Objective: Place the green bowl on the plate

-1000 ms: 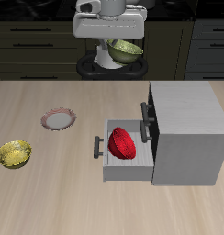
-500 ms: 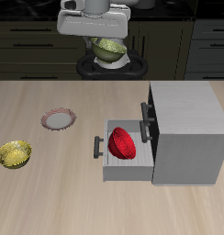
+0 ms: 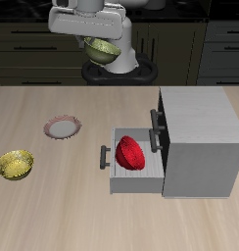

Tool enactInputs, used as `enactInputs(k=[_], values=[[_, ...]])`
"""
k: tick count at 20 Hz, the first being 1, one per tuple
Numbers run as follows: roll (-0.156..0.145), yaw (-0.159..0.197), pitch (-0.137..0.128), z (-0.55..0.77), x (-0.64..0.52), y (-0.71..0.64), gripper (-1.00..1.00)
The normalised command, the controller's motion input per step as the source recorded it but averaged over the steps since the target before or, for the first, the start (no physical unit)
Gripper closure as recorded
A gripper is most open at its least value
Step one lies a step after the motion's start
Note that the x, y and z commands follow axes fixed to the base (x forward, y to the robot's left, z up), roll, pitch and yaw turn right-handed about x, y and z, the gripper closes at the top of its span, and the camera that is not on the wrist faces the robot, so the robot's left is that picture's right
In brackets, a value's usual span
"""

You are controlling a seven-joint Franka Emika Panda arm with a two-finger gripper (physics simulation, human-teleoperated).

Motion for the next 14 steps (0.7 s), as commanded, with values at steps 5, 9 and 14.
enactInputs(k=[5,9,14], values=[[-0.029,-0.015,0.002,-0.08,-0.18,-0.19,1.00],[-0.034,-0.018,-0.008,-0.06,-0.23,-0.30,1.00],[-0.013,-0.007,0.007,-0.15,-0.18,-0.20,1.00]])
